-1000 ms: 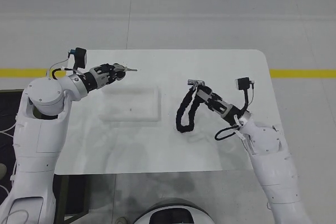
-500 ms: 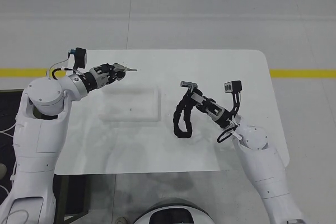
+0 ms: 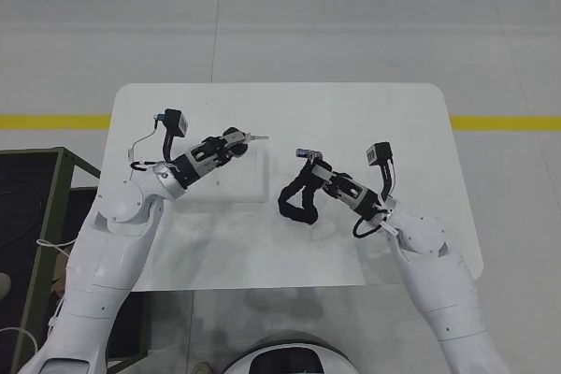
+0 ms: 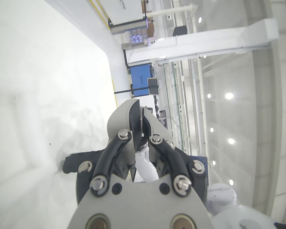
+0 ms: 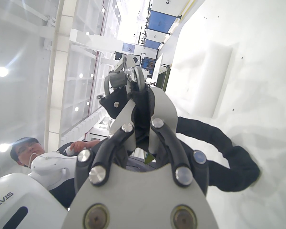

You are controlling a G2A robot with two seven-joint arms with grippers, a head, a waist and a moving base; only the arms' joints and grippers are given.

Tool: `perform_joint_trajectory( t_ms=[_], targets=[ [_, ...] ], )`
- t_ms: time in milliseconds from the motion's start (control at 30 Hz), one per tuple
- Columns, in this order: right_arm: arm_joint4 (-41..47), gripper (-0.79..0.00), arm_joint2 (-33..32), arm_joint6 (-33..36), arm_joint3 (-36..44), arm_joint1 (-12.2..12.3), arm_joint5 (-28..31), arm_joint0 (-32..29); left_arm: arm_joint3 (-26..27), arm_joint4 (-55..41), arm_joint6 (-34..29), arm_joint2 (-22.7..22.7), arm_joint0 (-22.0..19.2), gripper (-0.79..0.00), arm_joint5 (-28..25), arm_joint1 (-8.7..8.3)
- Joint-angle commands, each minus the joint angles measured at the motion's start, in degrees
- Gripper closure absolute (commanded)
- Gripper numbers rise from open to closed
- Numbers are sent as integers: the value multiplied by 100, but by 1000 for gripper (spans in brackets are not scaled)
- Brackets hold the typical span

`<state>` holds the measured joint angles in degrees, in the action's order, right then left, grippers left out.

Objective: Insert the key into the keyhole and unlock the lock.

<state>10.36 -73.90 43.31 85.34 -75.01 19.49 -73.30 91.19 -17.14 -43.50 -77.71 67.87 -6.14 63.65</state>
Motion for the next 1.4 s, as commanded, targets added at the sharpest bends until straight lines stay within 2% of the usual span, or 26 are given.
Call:
perform_joint_trajectory(
  t_ms=[0,133,400,633,800,1067,1133,1200,1367],
  targets=[
    [-151,0,-2,17,-10,10,-58,16,-41,-219,-233,9,-46,0,152,14],
    [-276,0,11,20,18,20,-146,7,-8,-149,-552,-49,-53,0,98,9],
    [-576,0,119,-111,111,17,-298,6,119,194,-309,41,26,0,113,58],
    [-408,0,171,-262,91,-9,-117,10,97,327,-222,115,12,0,161,109],
    [-203,0,244,-261,38,-36,292,24,58,117,-113,60,-10,0,196,146],
    [-203,0,244,-261,38,-36,292,24,58,117,-113,60,-10,0,196,146],
    [-465,0,222,-403,165,-22,270,-160,58,117,-113,60,-10,0,196,146],
    [-372,0,215,-637,334,-32,217,-301,362,177,3,58,241,0,55,151],
    [22,0,179,-478,307,-30,221,-301,691,302,112,75,472,0,-422,170]
  ],
)
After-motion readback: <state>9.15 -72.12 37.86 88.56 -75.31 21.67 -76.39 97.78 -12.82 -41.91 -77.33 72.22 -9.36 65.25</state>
